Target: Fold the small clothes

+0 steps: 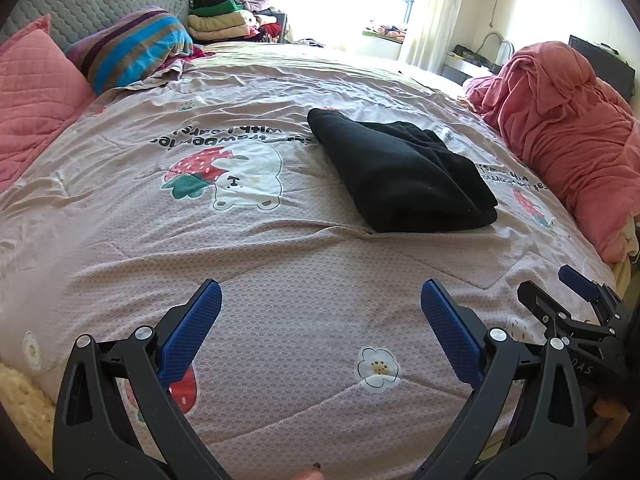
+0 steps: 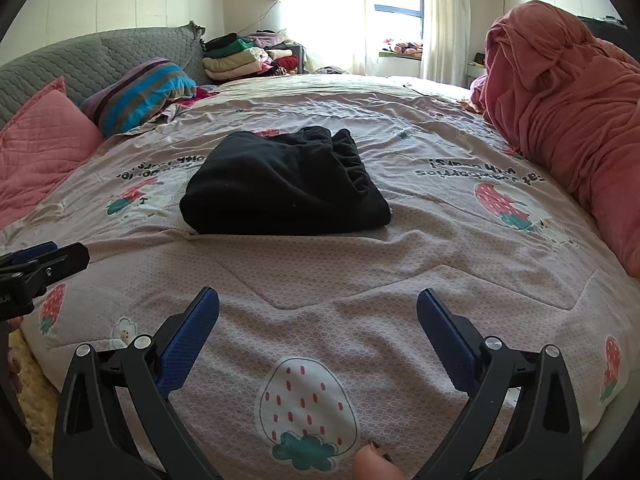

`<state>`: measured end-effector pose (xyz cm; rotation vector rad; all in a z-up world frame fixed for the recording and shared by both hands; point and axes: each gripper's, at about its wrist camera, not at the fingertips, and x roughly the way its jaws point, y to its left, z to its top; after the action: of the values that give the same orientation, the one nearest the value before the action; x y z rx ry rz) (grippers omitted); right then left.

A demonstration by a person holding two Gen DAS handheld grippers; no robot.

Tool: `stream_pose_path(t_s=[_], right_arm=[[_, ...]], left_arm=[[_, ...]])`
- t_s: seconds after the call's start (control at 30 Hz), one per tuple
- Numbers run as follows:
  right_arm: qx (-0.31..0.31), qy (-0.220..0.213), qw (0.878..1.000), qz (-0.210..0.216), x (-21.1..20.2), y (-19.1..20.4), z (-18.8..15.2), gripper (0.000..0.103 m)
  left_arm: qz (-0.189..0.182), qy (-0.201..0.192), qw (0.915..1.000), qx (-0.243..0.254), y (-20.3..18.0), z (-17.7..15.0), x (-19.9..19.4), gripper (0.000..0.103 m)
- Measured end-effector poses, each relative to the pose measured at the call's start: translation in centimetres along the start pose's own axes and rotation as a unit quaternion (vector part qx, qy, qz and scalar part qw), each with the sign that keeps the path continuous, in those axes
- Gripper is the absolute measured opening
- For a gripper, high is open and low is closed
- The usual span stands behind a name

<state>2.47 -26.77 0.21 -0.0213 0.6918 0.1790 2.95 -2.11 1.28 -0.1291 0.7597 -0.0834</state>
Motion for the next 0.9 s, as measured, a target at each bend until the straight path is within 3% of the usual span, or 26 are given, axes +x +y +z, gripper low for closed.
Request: stream_pose_path(t_s=[0.9], right_arm=[[0.005, 0.002, 1.000, -0.001, -0.13, -0.21, -0.20, 0.098]], left_arm=[[0.014, 0.005, 0.9999, 0.006, -0.05, 0.06, -0.04, 0.094]])
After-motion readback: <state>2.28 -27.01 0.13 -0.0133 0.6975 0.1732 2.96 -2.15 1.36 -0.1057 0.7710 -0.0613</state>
